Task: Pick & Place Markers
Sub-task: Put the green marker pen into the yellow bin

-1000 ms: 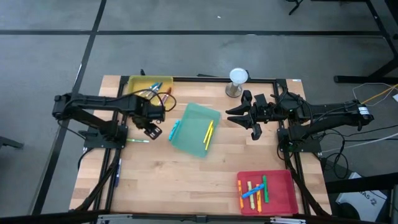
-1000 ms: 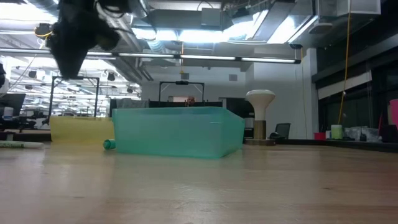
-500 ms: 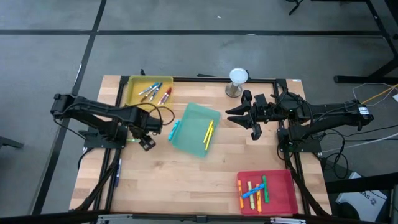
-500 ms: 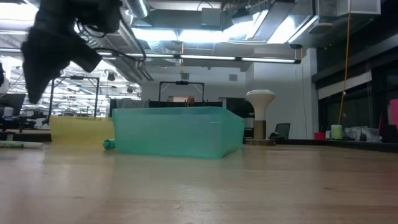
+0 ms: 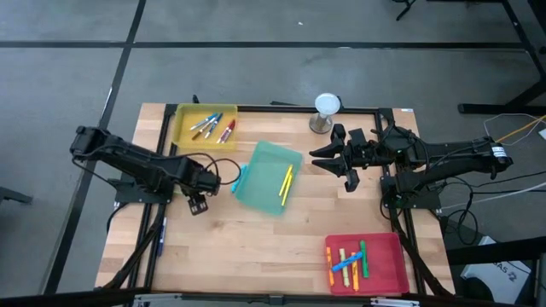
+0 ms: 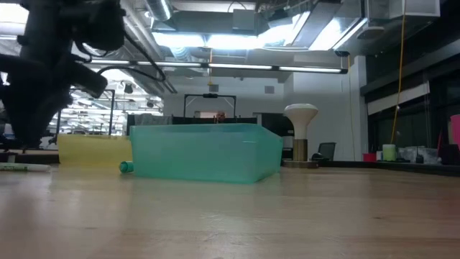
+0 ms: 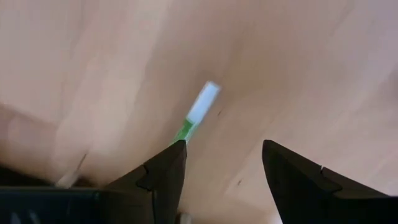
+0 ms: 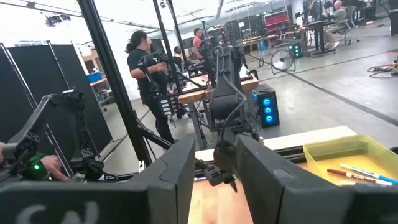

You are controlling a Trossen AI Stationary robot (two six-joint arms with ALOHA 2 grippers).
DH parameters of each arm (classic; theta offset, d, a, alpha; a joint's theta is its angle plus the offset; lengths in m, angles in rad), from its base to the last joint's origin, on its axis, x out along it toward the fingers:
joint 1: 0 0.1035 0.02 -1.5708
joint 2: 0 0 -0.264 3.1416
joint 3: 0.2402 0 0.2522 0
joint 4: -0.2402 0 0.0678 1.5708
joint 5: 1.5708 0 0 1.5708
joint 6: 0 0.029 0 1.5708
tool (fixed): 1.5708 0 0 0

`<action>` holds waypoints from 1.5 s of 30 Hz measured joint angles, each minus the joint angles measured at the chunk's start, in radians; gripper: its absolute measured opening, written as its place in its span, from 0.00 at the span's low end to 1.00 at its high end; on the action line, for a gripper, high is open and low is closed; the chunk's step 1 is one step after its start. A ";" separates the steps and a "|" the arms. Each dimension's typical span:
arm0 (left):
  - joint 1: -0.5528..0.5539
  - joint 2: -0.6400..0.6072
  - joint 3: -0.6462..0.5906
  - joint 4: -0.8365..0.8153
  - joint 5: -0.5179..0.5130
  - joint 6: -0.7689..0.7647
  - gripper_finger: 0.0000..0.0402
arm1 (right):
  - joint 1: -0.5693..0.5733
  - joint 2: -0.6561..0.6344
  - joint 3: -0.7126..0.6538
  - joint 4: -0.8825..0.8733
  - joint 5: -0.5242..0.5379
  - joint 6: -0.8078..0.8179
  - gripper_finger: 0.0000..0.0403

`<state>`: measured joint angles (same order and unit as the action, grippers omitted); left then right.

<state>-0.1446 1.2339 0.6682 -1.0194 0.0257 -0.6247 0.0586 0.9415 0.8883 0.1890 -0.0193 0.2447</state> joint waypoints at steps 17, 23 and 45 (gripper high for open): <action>-0.058 0.000 -0.159 0.095 -0.059 -0.071 0.50 | 0.000 0.000 0.000 0.000 0.000 0.014 0.29; -0.058 -0.003 -0.185 0.119 -0.050 -0.085 0.48 | 0.000 0.000 0.000 0.000 0.000 0.013 0.29; -0.058 -0.001 -0.196 0.150 0.021 -0.008 0.07 | 0.000 0.000 0.000 0.000 0.000 0.014 0.29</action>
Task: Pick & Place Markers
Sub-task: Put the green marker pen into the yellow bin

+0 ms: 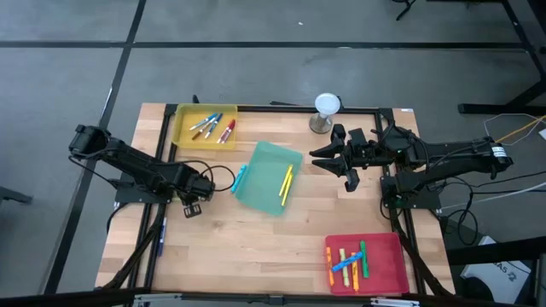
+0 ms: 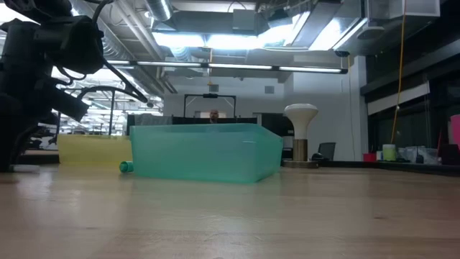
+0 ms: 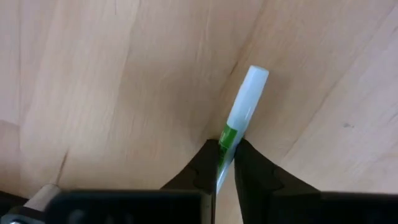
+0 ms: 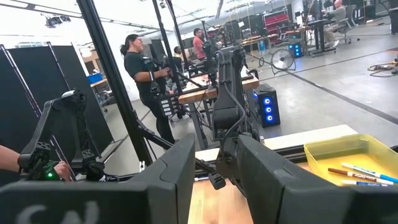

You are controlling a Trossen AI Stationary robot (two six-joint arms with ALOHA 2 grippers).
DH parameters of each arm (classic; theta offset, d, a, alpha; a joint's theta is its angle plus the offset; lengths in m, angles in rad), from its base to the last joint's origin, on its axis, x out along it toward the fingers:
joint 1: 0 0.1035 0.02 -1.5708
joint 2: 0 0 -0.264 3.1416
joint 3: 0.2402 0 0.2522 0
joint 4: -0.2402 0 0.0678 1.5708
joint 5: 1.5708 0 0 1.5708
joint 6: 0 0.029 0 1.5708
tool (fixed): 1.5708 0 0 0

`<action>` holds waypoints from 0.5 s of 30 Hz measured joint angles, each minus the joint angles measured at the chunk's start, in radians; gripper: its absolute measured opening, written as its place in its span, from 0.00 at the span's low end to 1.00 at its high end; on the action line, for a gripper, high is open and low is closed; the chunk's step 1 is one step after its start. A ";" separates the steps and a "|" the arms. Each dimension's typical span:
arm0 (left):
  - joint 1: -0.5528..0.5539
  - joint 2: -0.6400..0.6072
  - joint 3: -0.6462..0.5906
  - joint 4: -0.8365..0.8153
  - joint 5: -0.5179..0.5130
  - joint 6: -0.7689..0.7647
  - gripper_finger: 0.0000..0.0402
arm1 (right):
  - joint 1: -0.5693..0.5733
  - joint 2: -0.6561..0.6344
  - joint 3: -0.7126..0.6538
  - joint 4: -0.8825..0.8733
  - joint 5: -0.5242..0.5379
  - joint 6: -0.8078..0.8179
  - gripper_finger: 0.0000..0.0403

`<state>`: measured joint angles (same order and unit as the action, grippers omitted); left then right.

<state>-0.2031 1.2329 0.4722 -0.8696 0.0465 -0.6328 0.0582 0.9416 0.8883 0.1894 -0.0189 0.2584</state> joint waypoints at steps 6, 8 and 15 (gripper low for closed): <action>0.000 0.000 0.003 0.001 0.005 0.003 0.07 | 0.000 0.000 0.000 0.000 0.000 0.000 0.29; 0.000 0.002 0.016 -0.007 -0.001 -0.001 0.07 | 0.000 0.000 0.000 0.000 0.000 0.001 0.29; 0.023 0.004 0.074 -0.004 0.004 0.013 0.04 | 0.000 0.000 0.000 0.000 0.000 0.002 0.29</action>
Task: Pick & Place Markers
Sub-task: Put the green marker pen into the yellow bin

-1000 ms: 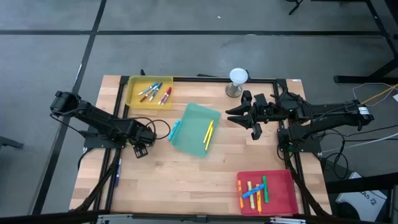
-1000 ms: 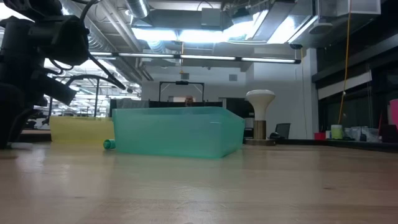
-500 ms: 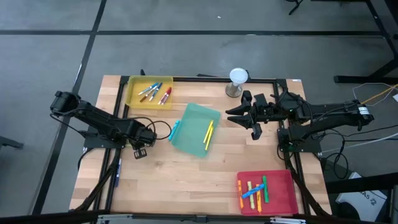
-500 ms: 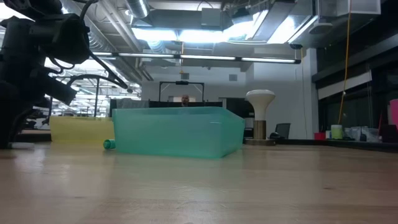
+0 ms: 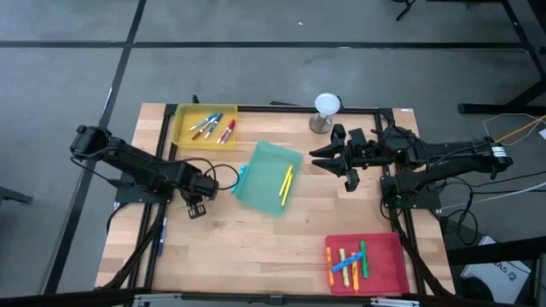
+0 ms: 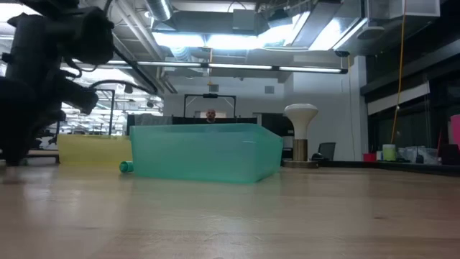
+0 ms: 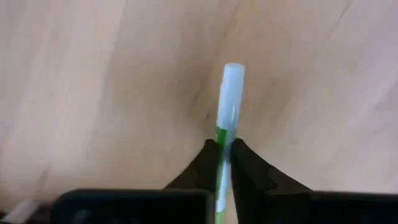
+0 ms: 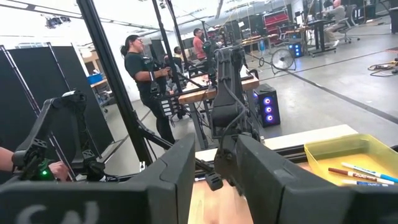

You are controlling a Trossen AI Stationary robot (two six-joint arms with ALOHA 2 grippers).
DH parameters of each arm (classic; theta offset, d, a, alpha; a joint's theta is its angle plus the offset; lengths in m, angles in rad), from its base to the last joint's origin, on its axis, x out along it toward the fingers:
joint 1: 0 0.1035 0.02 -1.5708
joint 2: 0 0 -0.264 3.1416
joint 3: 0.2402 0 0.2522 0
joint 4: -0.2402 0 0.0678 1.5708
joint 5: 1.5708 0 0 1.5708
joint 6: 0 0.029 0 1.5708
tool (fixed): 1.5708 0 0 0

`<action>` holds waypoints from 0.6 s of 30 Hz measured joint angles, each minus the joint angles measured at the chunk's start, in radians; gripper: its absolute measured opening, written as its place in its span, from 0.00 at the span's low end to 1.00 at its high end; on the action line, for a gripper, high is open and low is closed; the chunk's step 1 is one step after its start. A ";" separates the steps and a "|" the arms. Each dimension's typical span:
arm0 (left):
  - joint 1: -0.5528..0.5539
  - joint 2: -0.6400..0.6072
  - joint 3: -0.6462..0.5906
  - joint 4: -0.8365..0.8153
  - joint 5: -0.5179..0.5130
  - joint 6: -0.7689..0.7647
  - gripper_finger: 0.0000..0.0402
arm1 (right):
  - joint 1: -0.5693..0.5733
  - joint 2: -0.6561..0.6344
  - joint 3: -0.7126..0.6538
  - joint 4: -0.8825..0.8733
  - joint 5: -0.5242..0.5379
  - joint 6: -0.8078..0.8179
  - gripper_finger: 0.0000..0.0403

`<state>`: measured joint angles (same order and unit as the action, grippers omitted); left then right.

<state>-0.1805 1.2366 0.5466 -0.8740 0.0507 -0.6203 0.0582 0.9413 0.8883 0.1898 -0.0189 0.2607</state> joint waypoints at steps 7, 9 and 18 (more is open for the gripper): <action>0.022 -0.001 0.030 0.000 -0.045 0.006 0.01 | 0.000 0.000 0.000 0.000 0.000 0.001 0.29; 0.024 -0.001 0.033 0.005 -0.059 0.014 0.01 | 0.000 0.000 0.000 0.000 0.000 0.001 0.29; 0.026 -0.002 0.043 -0.018 -0.065 0.021 0.00 | 0.000 0.000 0.000 0.000 0.000 0.001 0.29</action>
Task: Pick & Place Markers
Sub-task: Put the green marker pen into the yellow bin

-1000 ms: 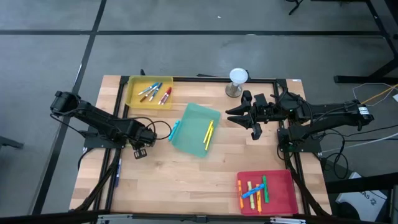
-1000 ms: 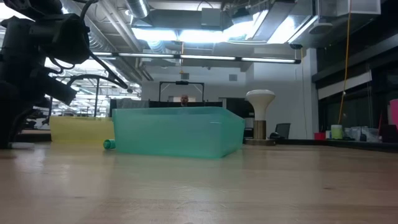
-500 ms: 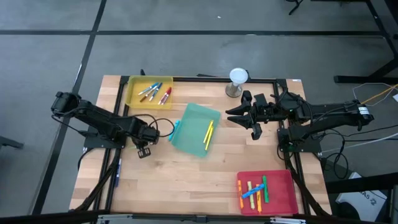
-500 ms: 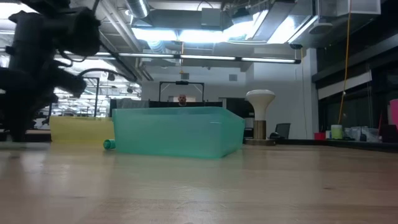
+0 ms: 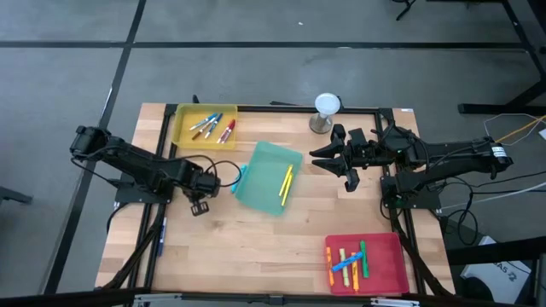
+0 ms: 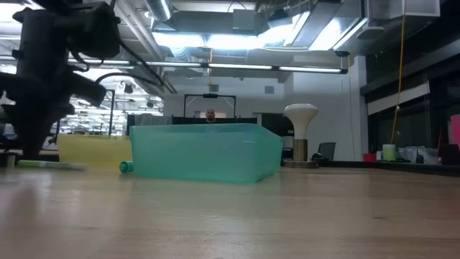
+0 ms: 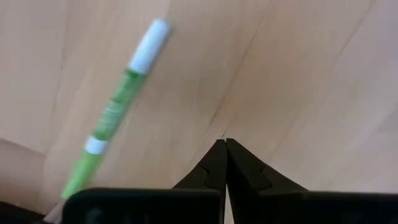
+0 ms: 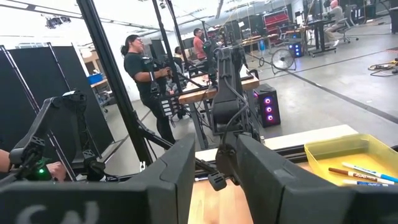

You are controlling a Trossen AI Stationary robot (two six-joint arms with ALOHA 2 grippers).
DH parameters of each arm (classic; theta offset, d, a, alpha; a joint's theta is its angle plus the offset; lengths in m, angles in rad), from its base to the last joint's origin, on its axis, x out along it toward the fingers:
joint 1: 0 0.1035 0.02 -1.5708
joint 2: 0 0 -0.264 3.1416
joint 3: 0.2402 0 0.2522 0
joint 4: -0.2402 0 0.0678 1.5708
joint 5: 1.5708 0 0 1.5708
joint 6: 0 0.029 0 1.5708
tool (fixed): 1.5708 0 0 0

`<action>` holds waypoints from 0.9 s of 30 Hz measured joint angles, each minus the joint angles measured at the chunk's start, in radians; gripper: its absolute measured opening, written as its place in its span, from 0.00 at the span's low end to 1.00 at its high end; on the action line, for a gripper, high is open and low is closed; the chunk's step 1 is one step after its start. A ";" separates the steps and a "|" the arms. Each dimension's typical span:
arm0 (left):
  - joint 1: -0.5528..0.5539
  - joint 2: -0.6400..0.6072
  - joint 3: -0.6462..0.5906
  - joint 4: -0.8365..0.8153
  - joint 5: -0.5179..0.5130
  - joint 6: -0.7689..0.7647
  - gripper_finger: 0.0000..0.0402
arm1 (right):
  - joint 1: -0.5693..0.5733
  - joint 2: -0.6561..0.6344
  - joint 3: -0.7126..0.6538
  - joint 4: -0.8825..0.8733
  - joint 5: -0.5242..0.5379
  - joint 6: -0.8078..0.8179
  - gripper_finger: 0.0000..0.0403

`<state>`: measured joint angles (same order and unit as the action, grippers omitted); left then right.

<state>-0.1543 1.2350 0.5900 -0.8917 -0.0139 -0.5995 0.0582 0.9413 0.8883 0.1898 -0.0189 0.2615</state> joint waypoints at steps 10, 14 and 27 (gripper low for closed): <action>0.006 -0.001 0.087 -0.027 -0.155 0.074 0.01 | 0.000 0.000 0.000 0.000 0.000 -0.004 0.29; 0.048 -0.001 0.090 -0.026 -0.199 0.102 0.01 | 0.000 0.000 0.000 0.000 0.000 -0.004 0.29; 0.273 -0.001 0.090 0.090 -0.163 0.255 0.39 | 0.000 0.000 0.000 0.000 0.000 -0.008 0.29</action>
<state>0.1183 1.2339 0.6804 -0.8013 -0.1772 -0.3450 0.0584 0.9413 0.8883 0.1894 -0.0193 0.2533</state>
